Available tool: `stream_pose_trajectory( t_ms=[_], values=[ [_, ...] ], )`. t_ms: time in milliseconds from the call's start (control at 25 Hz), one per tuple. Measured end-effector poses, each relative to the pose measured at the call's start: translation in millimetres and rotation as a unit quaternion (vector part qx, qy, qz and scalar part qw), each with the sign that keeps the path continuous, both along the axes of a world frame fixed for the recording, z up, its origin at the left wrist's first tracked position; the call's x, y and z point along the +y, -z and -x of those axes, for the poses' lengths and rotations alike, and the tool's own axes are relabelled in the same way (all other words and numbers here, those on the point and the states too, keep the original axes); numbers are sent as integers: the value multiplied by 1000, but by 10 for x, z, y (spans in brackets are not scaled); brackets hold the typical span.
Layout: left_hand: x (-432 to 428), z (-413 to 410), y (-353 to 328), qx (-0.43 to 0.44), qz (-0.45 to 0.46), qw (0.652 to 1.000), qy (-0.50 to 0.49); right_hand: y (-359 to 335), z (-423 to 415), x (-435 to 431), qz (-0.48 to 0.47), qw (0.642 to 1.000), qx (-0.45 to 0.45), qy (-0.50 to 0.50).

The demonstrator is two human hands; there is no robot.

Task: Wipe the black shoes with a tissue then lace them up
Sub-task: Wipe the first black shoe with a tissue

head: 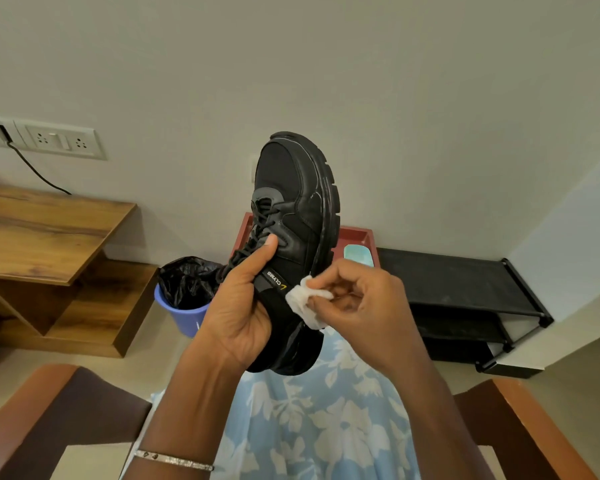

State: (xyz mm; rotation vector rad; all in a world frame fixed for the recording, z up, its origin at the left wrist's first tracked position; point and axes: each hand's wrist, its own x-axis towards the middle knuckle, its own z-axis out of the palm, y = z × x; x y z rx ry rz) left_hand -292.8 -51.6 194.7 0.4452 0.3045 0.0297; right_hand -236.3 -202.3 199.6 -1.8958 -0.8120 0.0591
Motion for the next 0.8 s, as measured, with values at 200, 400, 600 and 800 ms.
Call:
stream_pose_trajectory(
  t_ms=[200, 400, 600, 800],
  values=[
    [-78, -28, 1, 12, -6, 1000, -14, -227, -274, 33, -7, 991, -106, 75],
    [-79, -7, -9, 8, 0, 1000, -7, -205, -339, 19, -31, 982, -165, 82],
    [-36, 5, -28, -15, 37, 999, 5, -111, -120, -119, 42, 991, -126, -36],
    [-61, 0, 16, -15, 34, 999, -2, -343, -373, -70, 5, 986, -162, 42]
  ],
)
